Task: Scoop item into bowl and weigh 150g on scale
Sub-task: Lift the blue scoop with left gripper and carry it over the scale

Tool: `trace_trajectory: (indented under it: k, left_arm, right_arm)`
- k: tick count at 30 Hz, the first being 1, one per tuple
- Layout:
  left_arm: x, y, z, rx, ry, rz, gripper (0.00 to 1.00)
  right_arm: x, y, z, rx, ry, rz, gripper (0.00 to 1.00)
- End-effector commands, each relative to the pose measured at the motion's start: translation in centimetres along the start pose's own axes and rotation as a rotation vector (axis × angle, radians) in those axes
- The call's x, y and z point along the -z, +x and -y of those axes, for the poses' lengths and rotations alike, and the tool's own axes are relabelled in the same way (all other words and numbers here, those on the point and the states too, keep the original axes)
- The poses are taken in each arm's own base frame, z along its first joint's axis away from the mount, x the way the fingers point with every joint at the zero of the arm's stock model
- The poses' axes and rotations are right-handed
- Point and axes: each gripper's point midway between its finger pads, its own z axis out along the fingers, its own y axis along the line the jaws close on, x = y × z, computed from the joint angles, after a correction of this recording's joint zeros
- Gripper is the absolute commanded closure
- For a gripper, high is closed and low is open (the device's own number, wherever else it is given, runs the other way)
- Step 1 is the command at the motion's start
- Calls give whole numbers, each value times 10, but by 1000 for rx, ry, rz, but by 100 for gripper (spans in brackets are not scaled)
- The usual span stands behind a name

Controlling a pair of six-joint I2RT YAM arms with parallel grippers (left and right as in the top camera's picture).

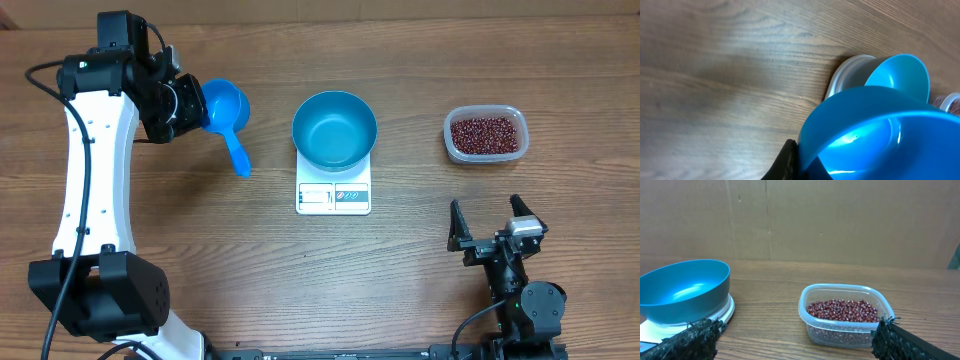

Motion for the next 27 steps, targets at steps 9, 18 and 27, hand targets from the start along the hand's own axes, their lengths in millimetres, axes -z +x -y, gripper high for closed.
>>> trace_trajectory:
  k: [9, 18, 27]
  left_arm:
    - [0, 28, 34, 194, -175, 70, 96]
    - [-14, 67, 88, 321, -210, 129, 96]
    - [-22, 111, 134, 431, -186, 174, 96]
  right_arm:
    - [0, 1, 0, 13, 1, 7, 0]
    - [0, 1, 0, 13, 1, 7, 0]
    - [0, 1, 0, 13, 1, 7, 0]
